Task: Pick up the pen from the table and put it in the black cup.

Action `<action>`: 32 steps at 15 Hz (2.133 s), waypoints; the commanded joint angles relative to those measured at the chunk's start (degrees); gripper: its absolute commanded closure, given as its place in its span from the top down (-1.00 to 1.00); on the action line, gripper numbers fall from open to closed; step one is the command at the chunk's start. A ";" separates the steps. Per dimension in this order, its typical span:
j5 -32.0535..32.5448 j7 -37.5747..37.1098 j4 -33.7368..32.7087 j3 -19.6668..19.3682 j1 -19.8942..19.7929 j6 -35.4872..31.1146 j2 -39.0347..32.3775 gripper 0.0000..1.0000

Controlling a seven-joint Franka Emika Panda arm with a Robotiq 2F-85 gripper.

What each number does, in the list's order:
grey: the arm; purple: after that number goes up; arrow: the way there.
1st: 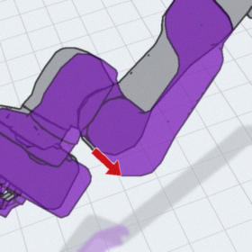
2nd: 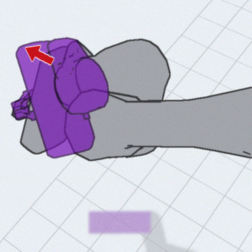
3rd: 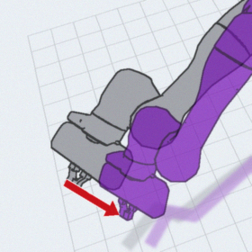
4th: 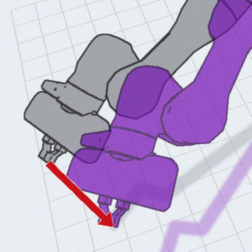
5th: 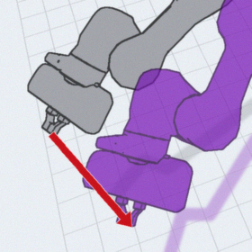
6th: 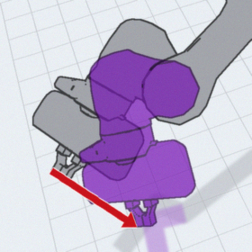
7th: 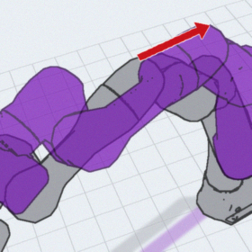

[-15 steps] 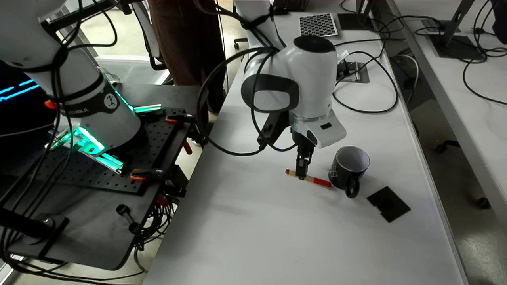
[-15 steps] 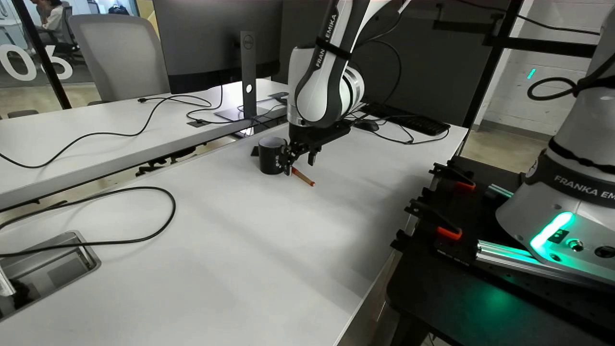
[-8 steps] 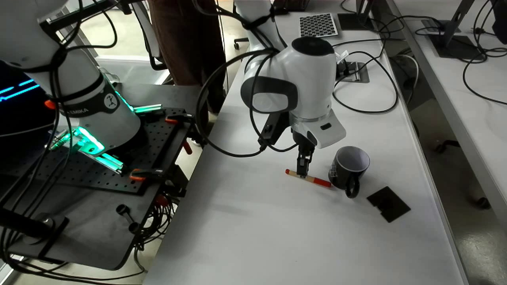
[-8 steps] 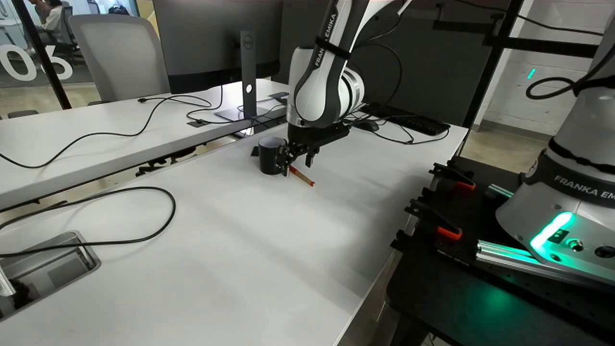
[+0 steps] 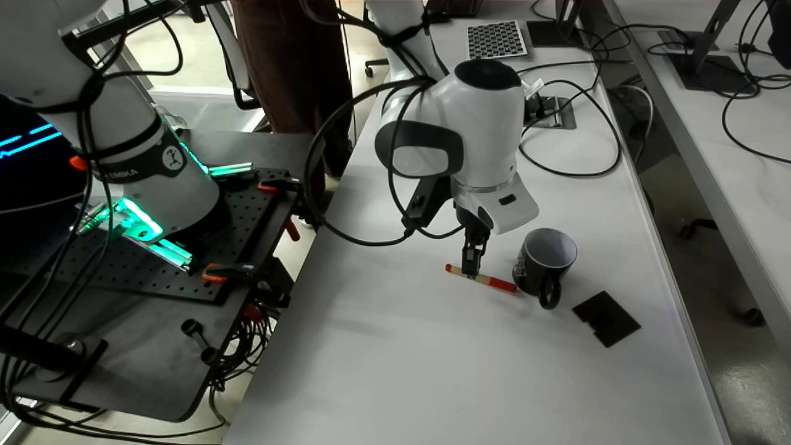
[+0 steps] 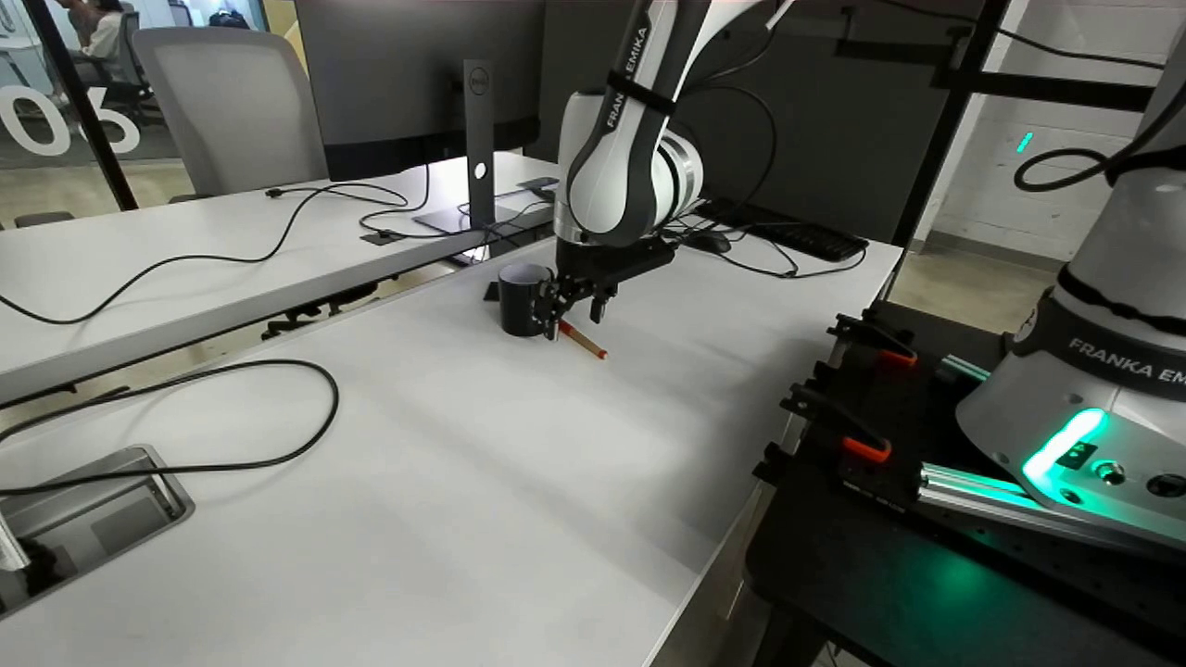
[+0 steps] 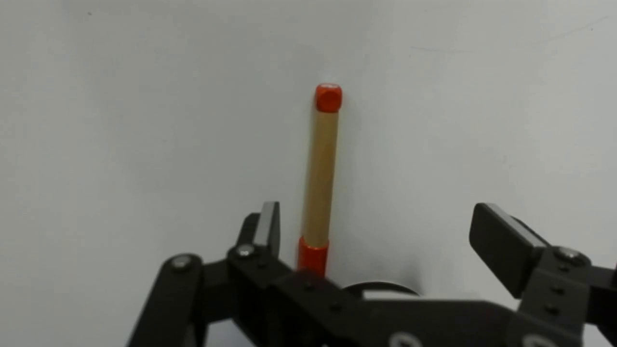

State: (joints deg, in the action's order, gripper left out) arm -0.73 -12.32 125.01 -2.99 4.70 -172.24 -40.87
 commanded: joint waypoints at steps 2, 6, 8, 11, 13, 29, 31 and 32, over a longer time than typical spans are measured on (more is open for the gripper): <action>-1.26 1.94 -0.99 0.77 -0.88 0.06 -0.77 1.00; -1.84 2.95 -4.34 2.35 -3.17 1.18 -4.00 1.00; -1.73 1.88 -1.75 1.04 -1.35 0.70 -1.81 1.00; -2.04 2.31 -3.27 1.70 -2.59 0.82 -3.55 1.00; -2.12 2.32 -3.61 1.79 -2.64 0.82 -3.83 1.00; -2.89 2.51 -3.84 2.65 -3.28 0.61 -3.99 -0.72; -2.97 2.51 -3.83 2.65 -3.30 0.54 -3.94 -1.00; -3.03 2.48 -3.86 2.57 -3.28 0.52 -3.96 -1.00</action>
State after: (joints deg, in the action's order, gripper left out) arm -2.39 -11.03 121.44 -0.83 1.64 -171.62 -44.62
